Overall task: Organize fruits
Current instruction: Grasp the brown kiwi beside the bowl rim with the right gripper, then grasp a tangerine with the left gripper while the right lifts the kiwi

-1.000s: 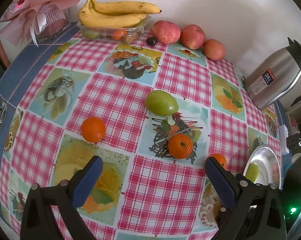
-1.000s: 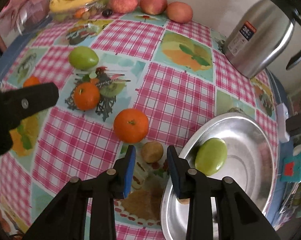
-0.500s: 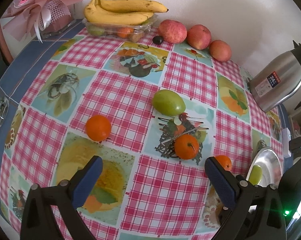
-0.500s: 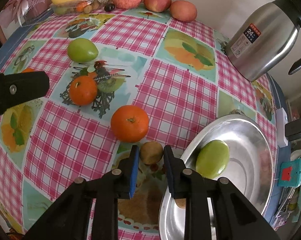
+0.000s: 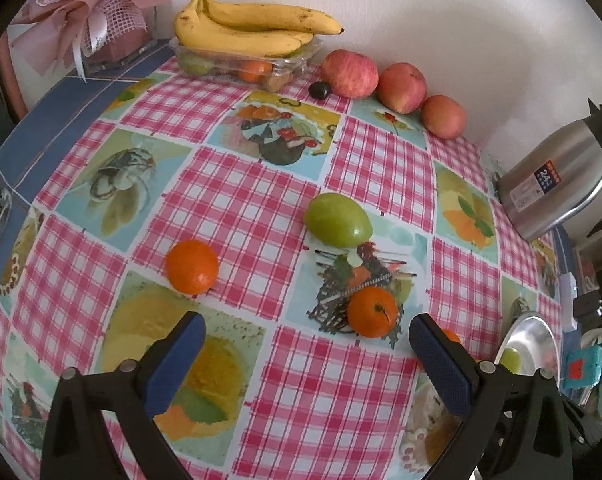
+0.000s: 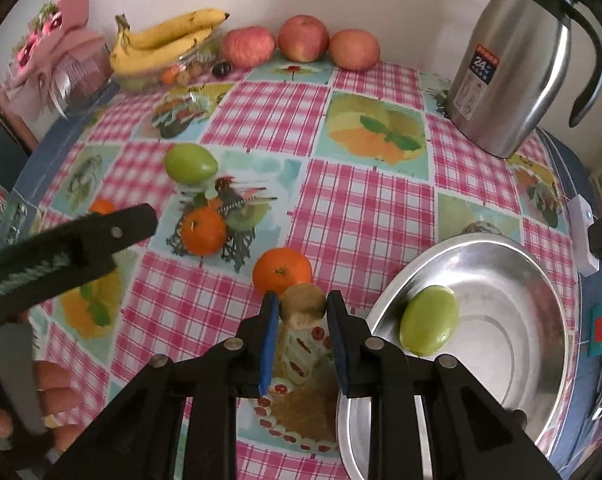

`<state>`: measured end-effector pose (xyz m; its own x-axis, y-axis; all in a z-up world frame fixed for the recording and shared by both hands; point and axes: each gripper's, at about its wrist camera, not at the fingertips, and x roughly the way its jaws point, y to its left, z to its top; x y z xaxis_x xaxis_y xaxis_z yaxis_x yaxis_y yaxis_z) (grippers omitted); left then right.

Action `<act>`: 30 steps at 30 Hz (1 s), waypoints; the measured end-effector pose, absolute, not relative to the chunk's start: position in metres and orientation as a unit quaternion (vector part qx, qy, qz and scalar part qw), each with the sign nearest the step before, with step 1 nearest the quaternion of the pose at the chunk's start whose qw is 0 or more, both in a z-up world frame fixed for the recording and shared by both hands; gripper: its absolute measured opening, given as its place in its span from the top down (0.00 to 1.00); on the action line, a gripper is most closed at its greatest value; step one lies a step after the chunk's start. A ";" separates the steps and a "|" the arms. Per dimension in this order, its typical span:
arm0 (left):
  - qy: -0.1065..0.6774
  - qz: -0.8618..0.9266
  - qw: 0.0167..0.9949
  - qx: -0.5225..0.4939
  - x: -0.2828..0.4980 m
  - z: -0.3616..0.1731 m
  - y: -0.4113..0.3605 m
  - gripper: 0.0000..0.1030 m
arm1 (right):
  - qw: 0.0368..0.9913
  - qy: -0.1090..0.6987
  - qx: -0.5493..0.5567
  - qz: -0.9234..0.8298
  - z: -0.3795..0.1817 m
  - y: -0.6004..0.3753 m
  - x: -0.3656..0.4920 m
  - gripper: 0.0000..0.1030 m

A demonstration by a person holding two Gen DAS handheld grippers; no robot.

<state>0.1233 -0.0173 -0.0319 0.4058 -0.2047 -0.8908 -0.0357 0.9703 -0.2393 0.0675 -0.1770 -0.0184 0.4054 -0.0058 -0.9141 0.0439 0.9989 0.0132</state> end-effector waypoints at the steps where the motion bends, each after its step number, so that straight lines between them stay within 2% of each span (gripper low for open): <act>1: 0.545 -0.053 0.829 -0.109 0.125 -0.034 -0.019 0.00 | 0.838 0.545 0.024 -0.016 -0.017 -0.179 0.069 0.75; 8: 0.565 -0.059 0.816 -0.106 0.140 -0.044 -0.031 0.02 | 0.841 0.536 0.061 -0.033 -0.007 -0.190 0.076 0.75; 10: 0.560 -0.062 0.821 -0.098 0.145 -0.042 -0.035 0.09 | 0.845 0.527 0.082 -0.033 -0.001 -0.197 0.078 0.75; 11: 0.558 -0.066 0.822 -0.089 0.149 -0.041 -0.038 0.15 | 0.847 0.523 0.088 -0.032 0.001 -0.199 0.080 0.75; 15: 0.559 -0.070 0.823 -0.068 0.160 -0.043 -0.048 0.24 | 0.850 0.518 0.091 -0.030 0.000 -0.204 0.086 0.75; 30: 0.594 -0.101 0.793 -0.092 0.162 -0.064 -0.064 0.51 | 0.850 0.511 0.120 -0.042 0.000 -0.224 0.083 0.75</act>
